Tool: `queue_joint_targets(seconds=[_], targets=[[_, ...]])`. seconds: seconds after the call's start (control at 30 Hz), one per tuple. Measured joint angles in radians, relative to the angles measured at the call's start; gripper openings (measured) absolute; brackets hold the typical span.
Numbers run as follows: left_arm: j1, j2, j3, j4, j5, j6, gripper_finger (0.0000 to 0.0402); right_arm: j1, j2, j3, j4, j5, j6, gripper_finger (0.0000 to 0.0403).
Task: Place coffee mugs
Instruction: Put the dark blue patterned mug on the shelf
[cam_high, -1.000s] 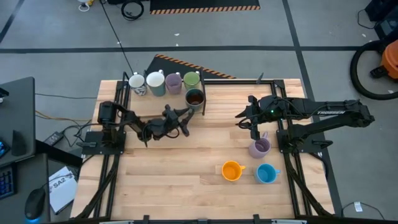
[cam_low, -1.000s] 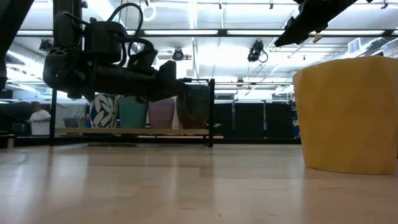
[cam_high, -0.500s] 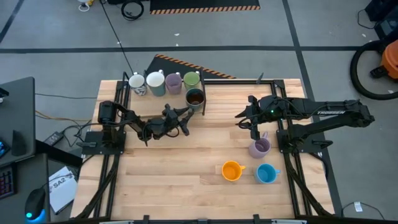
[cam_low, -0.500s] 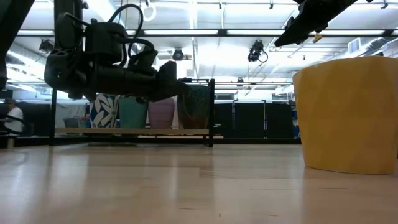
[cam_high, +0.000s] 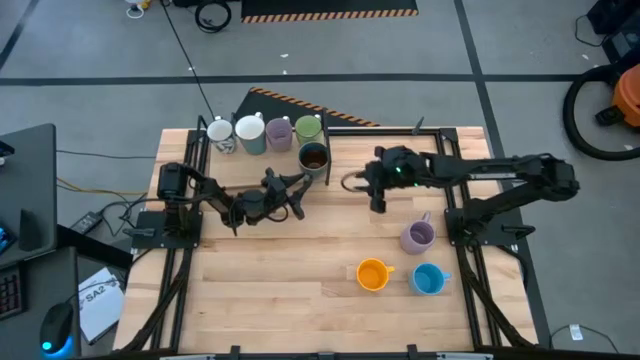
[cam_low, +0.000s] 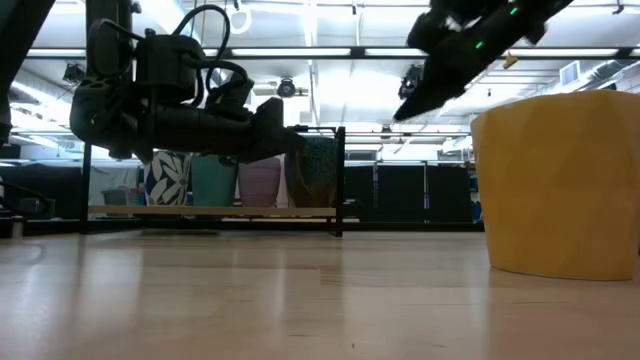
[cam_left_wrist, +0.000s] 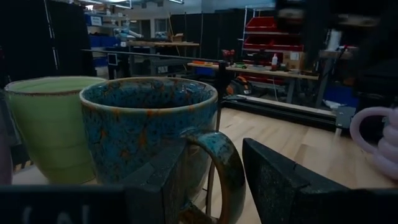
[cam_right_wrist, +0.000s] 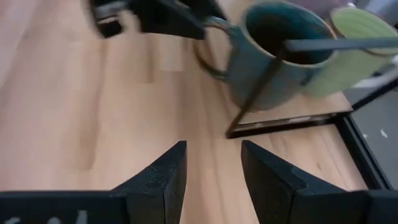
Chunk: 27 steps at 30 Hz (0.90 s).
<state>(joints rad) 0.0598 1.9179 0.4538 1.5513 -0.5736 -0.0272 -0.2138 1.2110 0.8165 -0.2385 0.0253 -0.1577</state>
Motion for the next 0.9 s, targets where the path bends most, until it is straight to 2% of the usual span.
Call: queue_joint_targets(seconds=[0.17,0.33,0.5,0.57,0.77,0.9], targets=[[-0.010,0.000,0.000,-0.002,-0.018,0.022,0.0160,-0.123,0.102,0.000,0.119,-0.024,0.005,0.0158],[-0.009,0.000,0.000,-0.008,-0.020,0.021,0.0160,-0.190,0.218,0.000,0.250,-0.034,0.058,0.0158],[-0.013,0.000,0.000,-0.011,-0.020,0.020,0.0160,-0.222,0.308,0.000,0.364,-0.039,0.095,0.0158],[-0.017,0.000,0.000,-0.013,-0.021,0.020,0.0160,-0.234,0.330,0.000,0.387,-0.077,0.098,0.0158],[-0.031,0.000,0.000,-0.024,-0.019,0.014,0.0160,-0.230,0.342,0.000,0.356,-0.187,0.049,0.0162],[-0.029,0.000,0.000,-0.023,-0.020,0.014,0.0160,-0.204,0.342,0.001,0.403,-0.206,0.026,0.0187]])
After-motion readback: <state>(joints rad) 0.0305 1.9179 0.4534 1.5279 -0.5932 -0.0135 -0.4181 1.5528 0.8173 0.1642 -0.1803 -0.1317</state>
